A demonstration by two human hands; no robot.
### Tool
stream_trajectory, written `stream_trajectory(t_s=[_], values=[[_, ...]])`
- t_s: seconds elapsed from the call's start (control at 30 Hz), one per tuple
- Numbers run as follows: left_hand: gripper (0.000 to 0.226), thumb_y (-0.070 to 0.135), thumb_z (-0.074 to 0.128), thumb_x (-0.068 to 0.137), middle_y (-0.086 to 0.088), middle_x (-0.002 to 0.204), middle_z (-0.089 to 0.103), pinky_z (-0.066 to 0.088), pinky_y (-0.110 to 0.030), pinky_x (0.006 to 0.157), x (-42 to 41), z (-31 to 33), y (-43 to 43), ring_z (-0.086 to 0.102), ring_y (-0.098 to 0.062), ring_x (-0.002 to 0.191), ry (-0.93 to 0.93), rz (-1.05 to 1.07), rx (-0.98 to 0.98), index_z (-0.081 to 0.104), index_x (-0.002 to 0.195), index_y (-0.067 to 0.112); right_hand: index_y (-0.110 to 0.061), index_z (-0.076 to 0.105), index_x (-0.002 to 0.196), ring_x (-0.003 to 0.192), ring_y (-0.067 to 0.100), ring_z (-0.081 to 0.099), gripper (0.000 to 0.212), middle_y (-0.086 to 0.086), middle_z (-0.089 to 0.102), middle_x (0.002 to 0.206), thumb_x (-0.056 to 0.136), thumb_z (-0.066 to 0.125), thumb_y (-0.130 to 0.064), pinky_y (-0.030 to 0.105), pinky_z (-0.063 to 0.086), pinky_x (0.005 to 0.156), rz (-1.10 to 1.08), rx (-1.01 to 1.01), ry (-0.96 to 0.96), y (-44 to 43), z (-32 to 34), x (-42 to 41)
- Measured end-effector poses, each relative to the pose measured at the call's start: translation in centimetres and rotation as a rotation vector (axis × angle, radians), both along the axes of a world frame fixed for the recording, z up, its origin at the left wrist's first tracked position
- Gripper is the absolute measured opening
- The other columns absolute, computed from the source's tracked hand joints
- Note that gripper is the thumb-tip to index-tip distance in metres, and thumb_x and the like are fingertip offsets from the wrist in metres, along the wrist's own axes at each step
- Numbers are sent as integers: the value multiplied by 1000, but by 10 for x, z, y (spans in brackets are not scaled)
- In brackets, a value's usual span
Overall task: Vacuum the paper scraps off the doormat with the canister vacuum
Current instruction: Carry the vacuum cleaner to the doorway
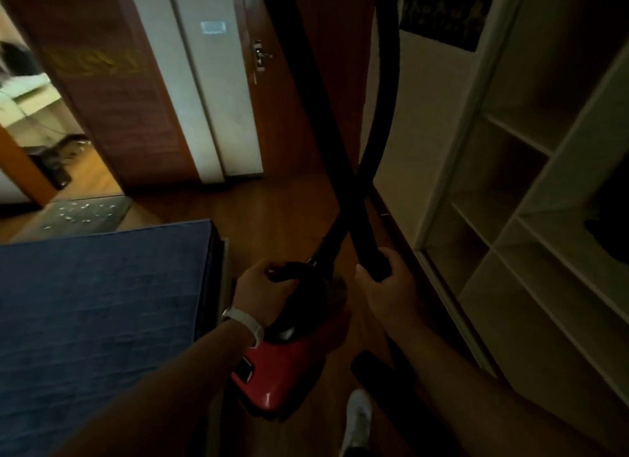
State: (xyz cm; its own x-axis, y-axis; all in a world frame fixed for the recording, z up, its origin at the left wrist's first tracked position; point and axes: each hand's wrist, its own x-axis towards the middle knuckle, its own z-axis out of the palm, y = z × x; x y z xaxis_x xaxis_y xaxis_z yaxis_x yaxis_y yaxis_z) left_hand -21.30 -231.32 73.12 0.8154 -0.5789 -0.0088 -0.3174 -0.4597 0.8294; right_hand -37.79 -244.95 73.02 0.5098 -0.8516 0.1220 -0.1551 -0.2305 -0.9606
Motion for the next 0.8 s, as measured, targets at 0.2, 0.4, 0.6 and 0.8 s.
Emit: stream_trajectory(t_s=[0.2,0.4,0.6,0.8], values=[[23,20,78,75,10,81,63,41,-13,57,90,-10,-58,61,-6,76,8,130,23,66,95,20,-29,60,93,55,4,51,17,-3,55,73,92,71,-15,23,44,53,152,53,-13,-89,-21,114],[28,20,78,76,8,81,64,36,-9,58,171,4,-120,61,-9,77,-81,253,63,69,102,15,-36,58,101,64,16,56,23,-1,59,81,93,69,-18,32,48,59,257,90,-6,-168,-10,214],[26,21,77,76,6,82,67,39,-12,58,248,12,-156,62,-8,77,-80,337,22,71,100,17,-42,53,93,64,20,57,32,-1,58,78,89,72,-16,41,53,60,291,33,25,-217,5,301],[19,19,78,75,15,75,64,40,-14,57,337,-4,-189,60,1,72,-10,374,-14,69,92,21,-23,56,107,63,13,54,25,-2,57,81,90,72,-14,28,45,58,338,26,64,-246,1,404]])
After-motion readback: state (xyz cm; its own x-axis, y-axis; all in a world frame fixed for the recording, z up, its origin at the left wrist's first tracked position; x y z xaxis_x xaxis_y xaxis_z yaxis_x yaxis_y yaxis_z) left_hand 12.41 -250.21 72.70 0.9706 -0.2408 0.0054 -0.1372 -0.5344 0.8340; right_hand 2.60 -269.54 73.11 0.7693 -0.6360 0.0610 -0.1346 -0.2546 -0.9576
